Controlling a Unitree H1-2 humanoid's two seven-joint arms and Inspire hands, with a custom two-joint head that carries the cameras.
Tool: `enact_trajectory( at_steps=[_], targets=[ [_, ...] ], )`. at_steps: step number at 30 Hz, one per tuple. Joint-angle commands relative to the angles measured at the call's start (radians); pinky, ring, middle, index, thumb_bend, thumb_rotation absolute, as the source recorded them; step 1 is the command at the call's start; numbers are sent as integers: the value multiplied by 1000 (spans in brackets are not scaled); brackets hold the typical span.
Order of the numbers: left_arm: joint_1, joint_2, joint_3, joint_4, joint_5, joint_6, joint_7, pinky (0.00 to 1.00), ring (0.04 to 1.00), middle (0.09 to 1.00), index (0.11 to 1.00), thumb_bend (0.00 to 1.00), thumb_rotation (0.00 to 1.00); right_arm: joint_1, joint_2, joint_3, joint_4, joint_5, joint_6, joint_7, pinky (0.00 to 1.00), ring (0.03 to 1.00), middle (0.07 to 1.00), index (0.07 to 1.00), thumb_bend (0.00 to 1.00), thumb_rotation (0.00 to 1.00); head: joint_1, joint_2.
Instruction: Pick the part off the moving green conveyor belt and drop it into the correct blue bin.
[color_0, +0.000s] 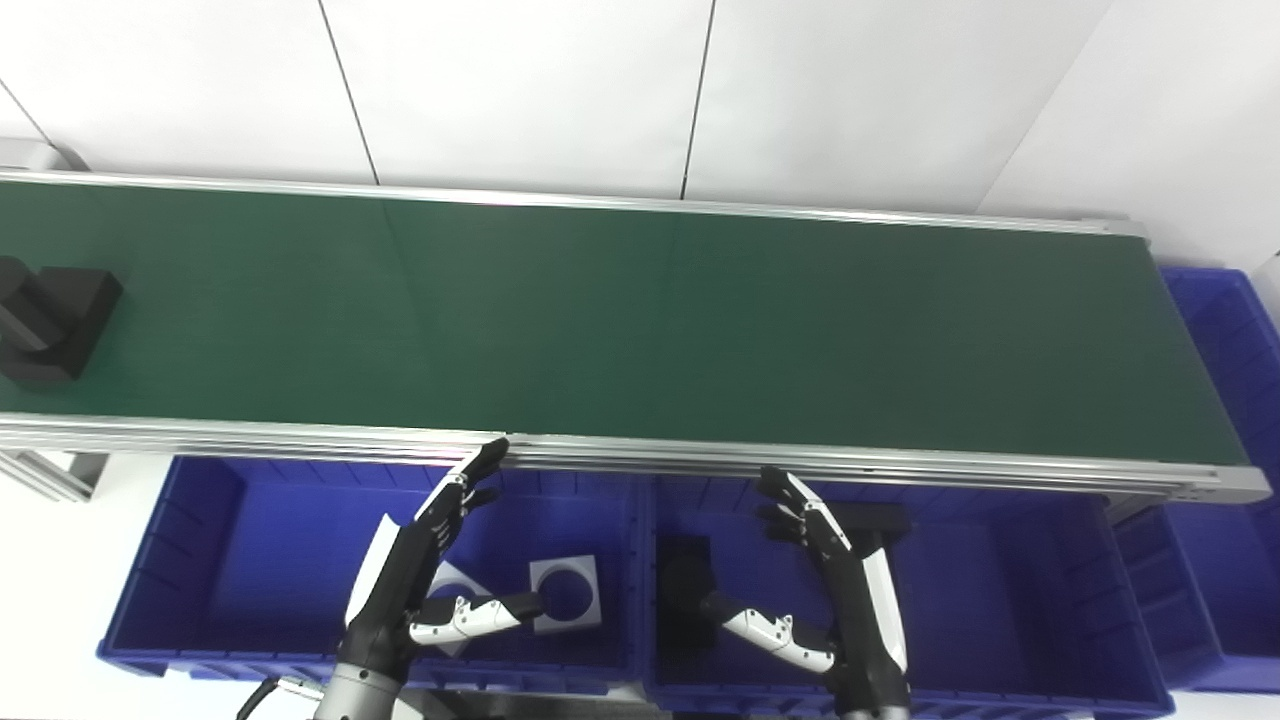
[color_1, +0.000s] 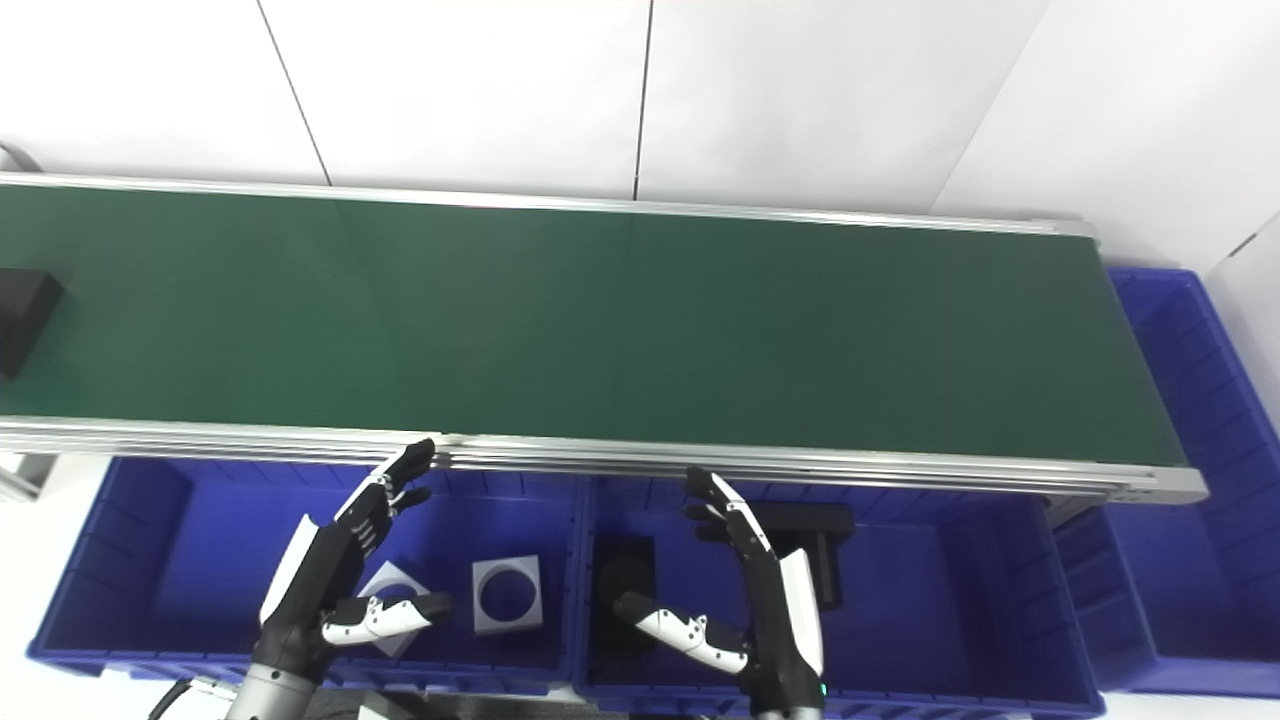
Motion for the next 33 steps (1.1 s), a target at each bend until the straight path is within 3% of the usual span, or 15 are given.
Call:
enact_trajectory(
  at_steps=[1,12,20,24,30,33],
  targets=[
    [-25,21,-7,-11,15,-29,12,842,890,893,874,938,428,-5,-5,7,-18,4,-59,-17,705,761,828,854,771,456,0,-2],
    [-55,36,-28,14,7,-29,24,840,871,864,840,930,354,-8,-23,16,-3,6,-59,-33,705,763,829,857,772,449,8,-18],
    [-61,-14,-4,74,-35,-29,-4,850,877,866,814,952,373,-31,-38,30,39,27,-59,-63,698,758,824,853,778,443,23,-42],
    [-67,-21,-13,89,-12,-29,24,849,868,859,812,953,376,-52,-69,59,59,22,-59,-114,684,751,820,853,777,450,40,-51],
    [-73,-25,-43,86,4,-29,71,840,852,844,799,953,360,-41,-98,66,-4,37,-59,-133,738,767,827,859,778,423,79,-57],
    [-77,-19,-71,74,18,-29,97,831,846,839,793,948,359,-32,-115,51,-89,72,-59,-94,780,790,827,871,775,421,126,-54]
  ],
)
